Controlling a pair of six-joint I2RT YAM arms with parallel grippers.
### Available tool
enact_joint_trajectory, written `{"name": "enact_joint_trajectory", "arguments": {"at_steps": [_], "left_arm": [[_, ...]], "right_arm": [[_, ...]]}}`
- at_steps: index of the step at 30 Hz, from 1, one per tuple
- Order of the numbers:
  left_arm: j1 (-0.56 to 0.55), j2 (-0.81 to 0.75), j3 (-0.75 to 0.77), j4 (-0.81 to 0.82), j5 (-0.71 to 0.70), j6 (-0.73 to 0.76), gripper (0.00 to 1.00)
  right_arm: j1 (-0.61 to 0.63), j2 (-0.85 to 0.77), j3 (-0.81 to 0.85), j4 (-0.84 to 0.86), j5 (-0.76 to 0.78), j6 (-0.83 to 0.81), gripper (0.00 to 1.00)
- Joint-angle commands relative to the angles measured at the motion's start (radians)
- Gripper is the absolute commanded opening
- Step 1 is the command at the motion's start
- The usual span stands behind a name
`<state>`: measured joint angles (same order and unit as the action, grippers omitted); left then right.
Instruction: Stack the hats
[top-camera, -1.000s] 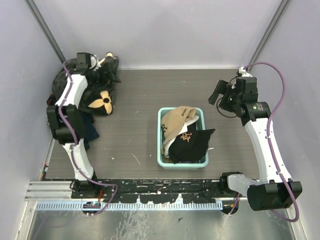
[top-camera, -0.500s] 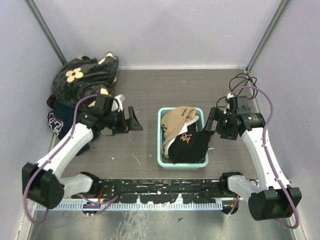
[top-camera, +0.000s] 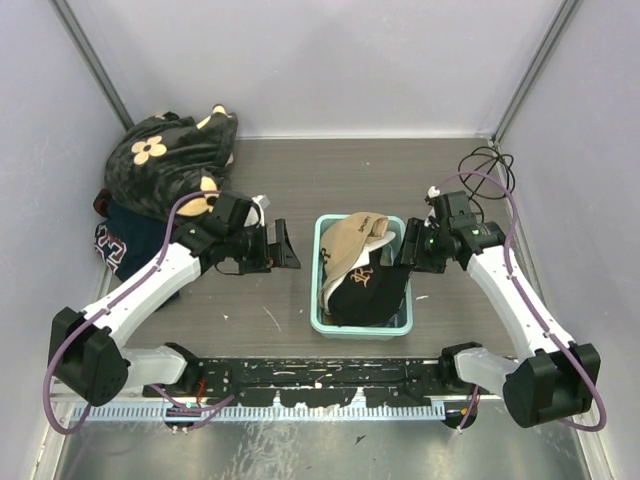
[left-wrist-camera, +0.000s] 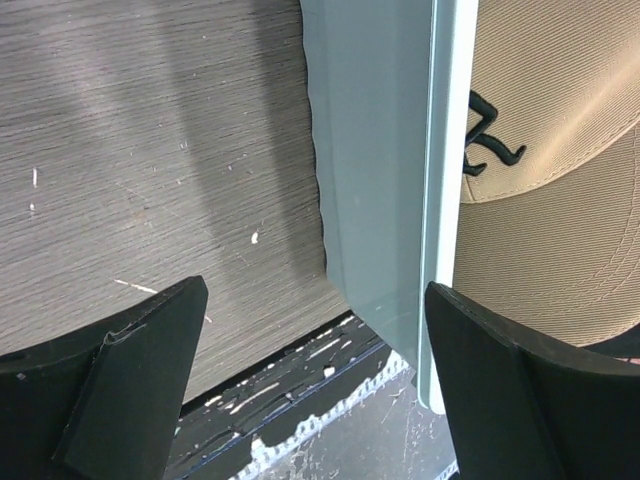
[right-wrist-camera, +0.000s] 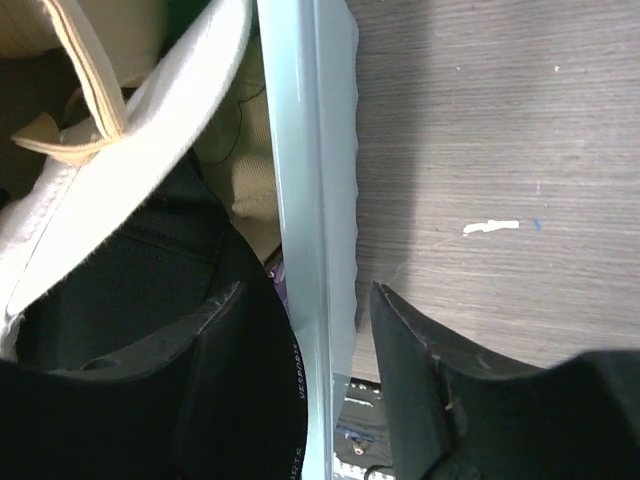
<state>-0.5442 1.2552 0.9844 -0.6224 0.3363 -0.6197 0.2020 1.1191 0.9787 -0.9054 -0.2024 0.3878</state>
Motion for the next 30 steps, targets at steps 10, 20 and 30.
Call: {"name": "enact_joint_trajectory", "arguments": {"at_steps": [10, 20, 30], "left_arm": [[0.004, 0.069, 0.1, -0.052, -0.077, 0.048, 0.98], [0.21, 0.059, 0.138, -0.099, -0.031, 0.114, 0.98], [0.216, 0.134, 0.177, -0.086, 0.0, 0.11, 0.98]], "right_arm": [[0.058, 0.165, -0.036, 0.214, 0.154, 0.079, 0.35], [0.076, 0.542, 0.36, 0.306, 0.214, 0.074, 0.22], [0.065, 1.029, 1.052, 0.207, 0.298, -0.006, 0.2]]}}
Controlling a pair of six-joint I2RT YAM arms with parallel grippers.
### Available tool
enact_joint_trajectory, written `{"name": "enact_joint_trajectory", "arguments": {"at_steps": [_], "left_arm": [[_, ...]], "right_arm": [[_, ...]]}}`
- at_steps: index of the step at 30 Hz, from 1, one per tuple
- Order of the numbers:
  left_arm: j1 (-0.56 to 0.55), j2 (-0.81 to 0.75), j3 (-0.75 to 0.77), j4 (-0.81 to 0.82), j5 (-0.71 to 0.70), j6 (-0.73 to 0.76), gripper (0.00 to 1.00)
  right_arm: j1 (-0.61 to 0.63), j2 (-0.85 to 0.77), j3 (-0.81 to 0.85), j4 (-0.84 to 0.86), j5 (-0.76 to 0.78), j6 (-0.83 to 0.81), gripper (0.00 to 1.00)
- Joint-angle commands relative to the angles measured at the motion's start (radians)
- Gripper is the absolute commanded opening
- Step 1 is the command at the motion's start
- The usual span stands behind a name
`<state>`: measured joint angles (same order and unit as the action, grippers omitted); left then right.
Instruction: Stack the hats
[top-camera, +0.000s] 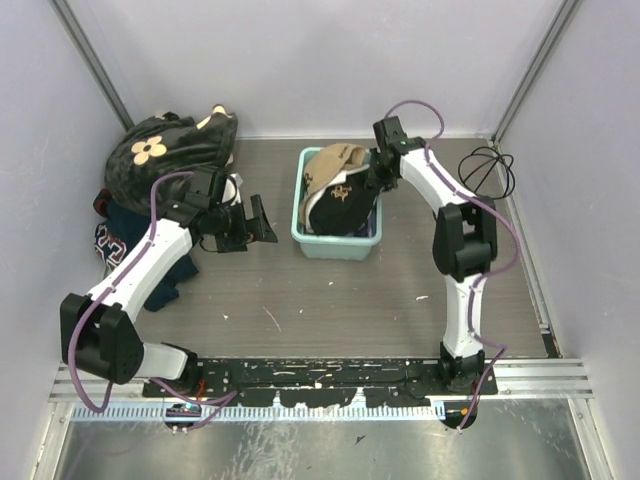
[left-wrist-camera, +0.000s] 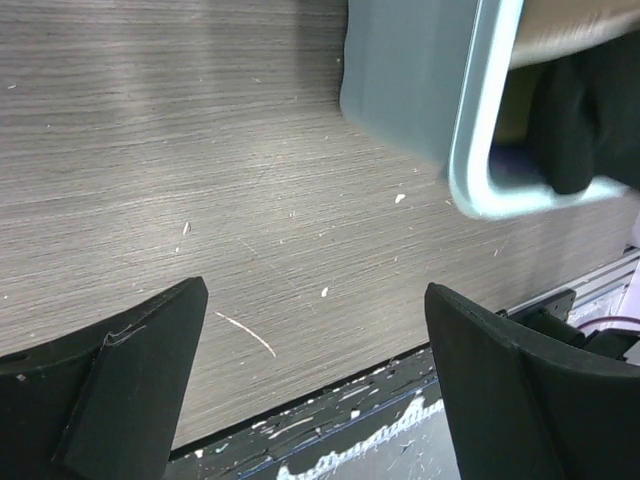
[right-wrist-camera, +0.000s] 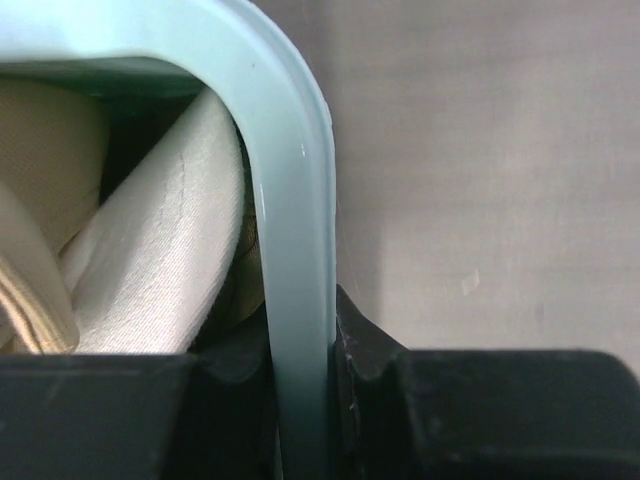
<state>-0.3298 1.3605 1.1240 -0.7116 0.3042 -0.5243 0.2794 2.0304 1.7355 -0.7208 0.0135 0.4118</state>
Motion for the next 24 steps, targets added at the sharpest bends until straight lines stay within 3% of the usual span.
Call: {"name": "enact_joint_trajectory", "arguments": {"at_steps": [1, 5, 8, 13, 15, 18, 21, 24], "left_arm": [[0.001, 0.037, 0.044, -0.001, 0.029, 0.02, 0.98], [0.003, 0.068, 0.07, -0.011, 0.024, 0.035, 0.98], [0.003, 0.093, 0.084, -0.004, 0.029, 0.038, 0.98], [0.013, 0.134, 0.09, 0.042, 0.029, 0.034, 0.98], [0.029, 0.151, 0.088, 0.08, 0.03, 0.021, 0.98], [0.049, 0.193, 0.091, 0.152, 0.04, -0.003, 0.98], [0.06, 0.264, 0.123, 0.199, 0.025, -0.004, 0.98], [0.076, 0.348, 0.186, 0.236, 0.031, 0.003, 0.98]], "right_arm": [[-0.017, 0.171, 0.387, -0.002, 0.098, -0.041, 0.21], [-0.054, 0.371, 0.733, -0.092, 0.15, -0.07, 0.23], [-0.087, 0.406, 0.848, -0.062, 0.14, -0.062, 0.36], [-0.099, 0.25, 0.611, 0.15, 0.097, -0.07, 0.51], [-0.099, 0.161, 0.517, 0.236, 0.093, -0.075, 0.97], [-0.1, 0.064, 0.47, 0.278, 0.094, -0.085, 1.0], [-0.1, -0.022, 0.462, 0.215, 0.105, -0.082, 1.0], [-0.1, -0.158, 0.344, 0.211, 0.04, -0.089, 1.0]]}}
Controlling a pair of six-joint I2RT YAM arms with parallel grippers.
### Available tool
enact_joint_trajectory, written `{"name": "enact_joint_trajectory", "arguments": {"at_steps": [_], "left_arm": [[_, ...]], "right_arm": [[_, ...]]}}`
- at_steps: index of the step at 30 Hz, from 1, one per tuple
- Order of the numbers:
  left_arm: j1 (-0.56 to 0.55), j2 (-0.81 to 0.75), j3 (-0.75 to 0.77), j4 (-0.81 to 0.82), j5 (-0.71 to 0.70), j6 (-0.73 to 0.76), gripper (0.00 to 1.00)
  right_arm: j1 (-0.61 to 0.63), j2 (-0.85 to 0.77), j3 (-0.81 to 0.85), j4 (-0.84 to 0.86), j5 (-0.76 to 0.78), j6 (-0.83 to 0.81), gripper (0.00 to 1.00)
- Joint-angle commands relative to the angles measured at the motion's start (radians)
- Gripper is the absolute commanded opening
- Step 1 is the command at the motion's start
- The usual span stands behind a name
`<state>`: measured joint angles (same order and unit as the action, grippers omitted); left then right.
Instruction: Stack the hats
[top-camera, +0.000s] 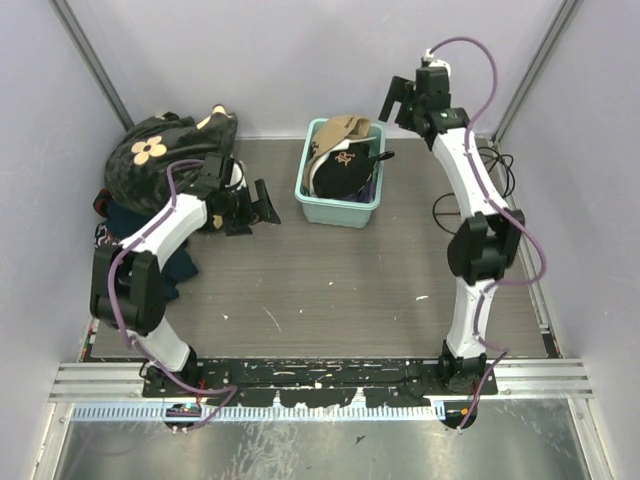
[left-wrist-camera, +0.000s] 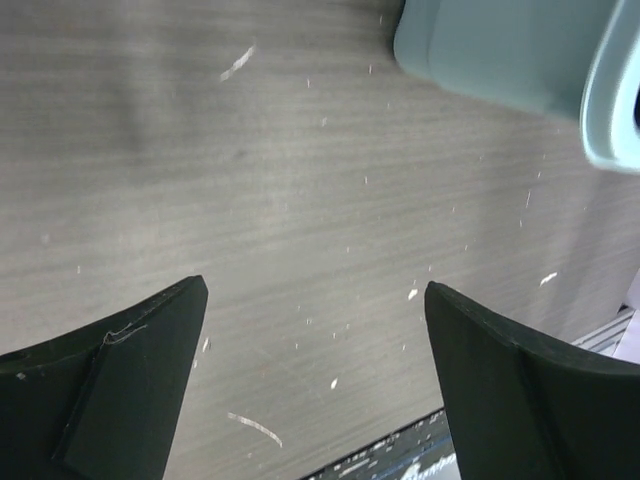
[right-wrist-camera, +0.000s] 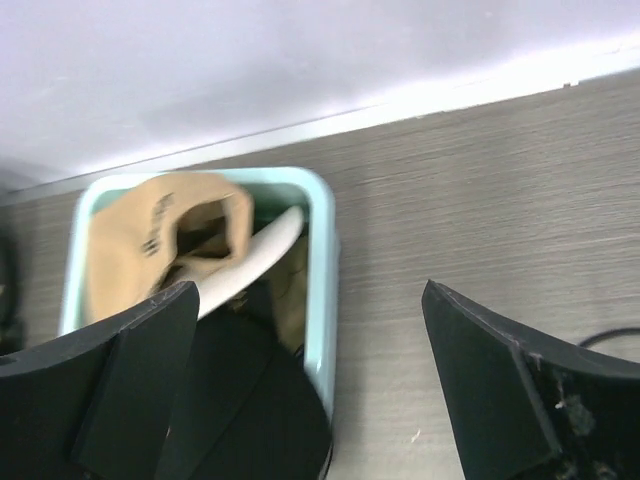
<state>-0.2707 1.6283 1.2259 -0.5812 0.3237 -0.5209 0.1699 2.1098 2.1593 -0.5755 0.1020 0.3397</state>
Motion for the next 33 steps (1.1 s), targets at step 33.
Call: {"name": "enact_joint_trajectory", "arguments": {"at_steps": [33], "left_arm": [[-0.155, 0.662, 0.609, 0.358, -0.008, -0.338, 0.98]], "right_arm": [[-0.146, -0.874, -0.512, -0.511, 0.334, -0.008, 0.98]]}}
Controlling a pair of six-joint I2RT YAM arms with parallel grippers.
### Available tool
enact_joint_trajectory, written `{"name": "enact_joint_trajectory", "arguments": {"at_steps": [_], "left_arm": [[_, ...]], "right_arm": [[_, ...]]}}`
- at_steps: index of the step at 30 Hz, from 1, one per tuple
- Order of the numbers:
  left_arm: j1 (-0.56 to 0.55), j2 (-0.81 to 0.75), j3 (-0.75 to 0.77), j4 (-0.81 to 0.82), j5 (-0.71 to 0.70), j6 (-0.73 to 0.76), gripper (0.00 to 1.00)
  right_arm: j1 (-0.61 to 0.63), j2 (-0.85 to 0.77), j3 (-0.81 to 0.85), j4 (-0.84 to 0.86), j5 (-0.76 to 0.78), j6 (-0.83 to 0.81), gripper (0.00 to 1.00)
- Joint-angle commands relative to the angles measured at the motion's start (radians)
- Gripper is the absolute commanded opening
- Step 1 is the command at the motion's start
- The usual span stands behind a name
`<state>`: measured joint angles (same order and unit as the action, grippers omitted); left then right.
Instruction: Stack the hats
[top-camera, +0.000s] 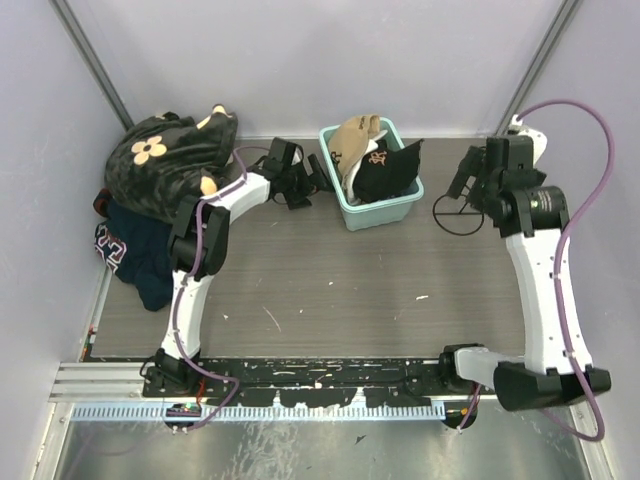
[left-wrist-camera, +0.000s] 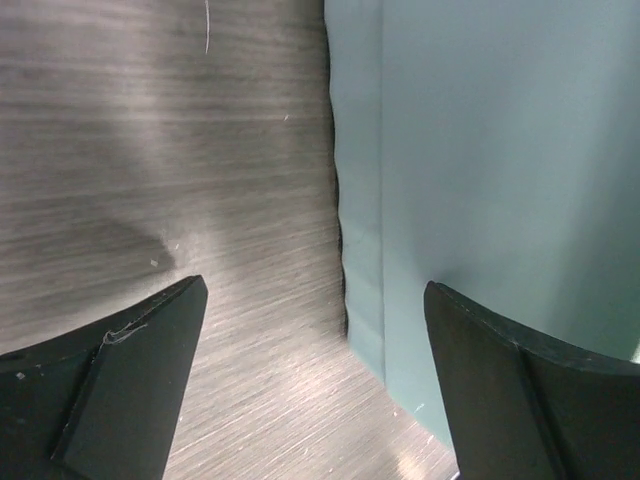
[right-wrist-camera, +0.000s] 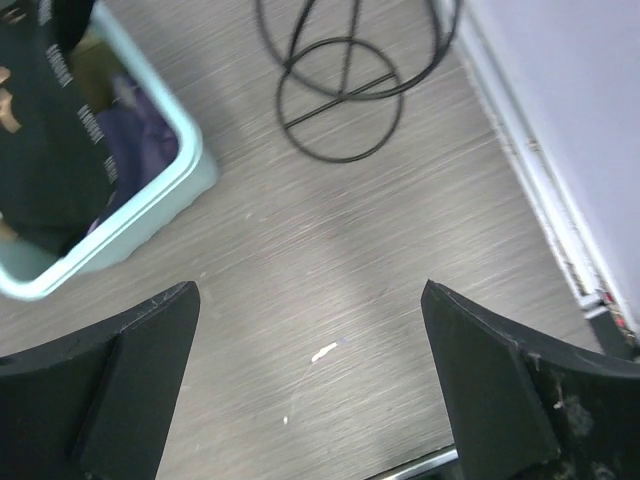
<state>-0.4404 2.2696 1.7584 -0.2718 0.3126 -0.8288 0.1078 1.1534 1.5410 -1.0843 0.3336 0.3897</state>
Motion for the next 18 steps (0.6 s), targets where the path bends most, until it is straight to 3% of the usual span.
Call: {"name": "enact_joint_trajectory", "arguments": {"at_steps": [1, 3, 9, 18], "left_arm": [[0.023, 0.026, 0.09, 0.046, 0.003, -0.026, 0.98], [0.042, 0.032, 0.113, 0.045, 0.006, -0.013, 0.98], [0.078, 0.123, 0.276, 0.052, 0.041, 0.004, 0.98], [0.085, 0.24, 0.409, 0.06, 0.07, -0.006, 0.98]], "right_arm": [[-0.152, 0.13, 0.137, 0.007, 0.06, -0.063, 0.97], [-0.254, 0.205, 0.19, 0.011, -0.025, -0.045, 0.96], [-0.374, 0.431, 0.391, -0.004, -0.174, 0.021, 0.96], [-0.395, 0.658, 0.651, -0.056, -0.243, -0.007, 0.96]]}}
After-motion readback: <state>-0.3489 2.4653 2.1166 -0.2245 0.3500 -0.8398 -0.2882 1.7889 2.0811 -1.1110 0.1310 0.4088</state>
